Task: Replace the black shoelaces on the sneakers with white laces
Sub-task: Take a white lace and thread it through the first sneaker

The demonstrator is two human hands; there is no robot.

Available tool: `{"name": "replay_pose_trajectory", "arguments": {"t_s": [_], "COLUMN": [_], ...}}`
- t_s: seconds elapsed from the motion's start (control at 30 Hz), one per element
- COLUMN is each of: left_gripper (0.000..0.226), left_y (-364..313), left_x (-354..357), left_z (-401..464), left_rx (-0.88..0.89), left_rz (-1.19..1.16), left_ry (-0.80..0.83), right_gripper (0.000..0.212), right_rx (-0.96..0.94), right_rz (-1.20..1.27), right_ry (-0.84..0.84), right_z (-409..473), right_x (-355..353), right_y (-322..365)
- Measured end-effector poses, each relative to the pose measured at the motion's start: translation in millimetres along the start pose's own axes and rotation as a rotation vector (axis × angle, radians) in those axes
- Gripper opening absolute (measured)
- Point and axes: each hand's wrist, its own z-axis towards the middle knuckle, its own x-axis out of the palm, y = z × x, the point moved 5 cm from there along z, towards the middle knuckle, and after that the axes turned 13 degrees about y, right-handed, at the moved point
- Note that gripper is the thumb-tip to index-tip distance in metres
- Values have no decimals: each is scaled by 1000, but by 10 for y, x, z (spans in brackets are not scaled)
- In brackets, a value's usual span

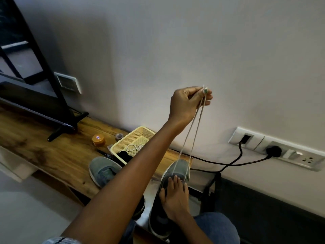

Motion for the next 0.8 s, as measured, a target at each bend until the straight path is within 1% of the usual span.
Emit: {"name": "replay_pose_trajectory", "arguments": {"t_s": [0.03, 0.1, 0.2, 0.3, 0.4, 0.43, 0.5, 0.53, 0.57, 0.6, 0.67, 0.73, 0.8], "left_gripper": [20, 19, 19, 18, 16, 16, 17, 17, 18, 19, 19, 17, 16], "left_y": [-4, -7, -3, 7, 3, 24, -18, -9, -3, -40, -150, -226, -250], "left_x": [-2, 1, -5, 5, 17, 16, 16, 13, 5, 2, -17, -18, -31], "left_z": [3, 3, -33, -71, -83, -98, -135, -130, -127, -126, -132, -137, -147], "left_rx": [1, 3, 10, 19, 6, -4, -10, -17, -23, -25, -22, -25, -26], "left_rz": [2, 10, 2, -1, 7, 12, 42, 53, 71, 88, 145, 192, 213], "left_ry": [6, 28, 41, 45, 69, 75, 89, 98, 103, 111, 135, 157, 162], "right_gripper": [85, 100, 101, 93, 62, 56, 59, 60, 59, 53, 34, 20, 13], "right_rx": [-29, -46, -22, 8, 26, 27, 27, 20, 6, -18, -55, -57, -108], "right_rz": [15, 76, 104, 105, 73, 68, 81, 72, 65, 83, 205, 440, 717], "right_ry": [-16, 42, 71, 104, 222, 278, 362, 364, 319, 208, -102, -382, -632], "right_z": [21, 38, 17, 47, 100, 119, 91, 84, 59, 5, -172, -336, -485], "right_x": [9, 36, -16, -16, -34, -9, -34, -55, -111, -243, -653, -1072, -1503], "right_y": [12, 5, -2, -35, -49, -66, -76, -83, -89, -93, -52, -43, -50]}}
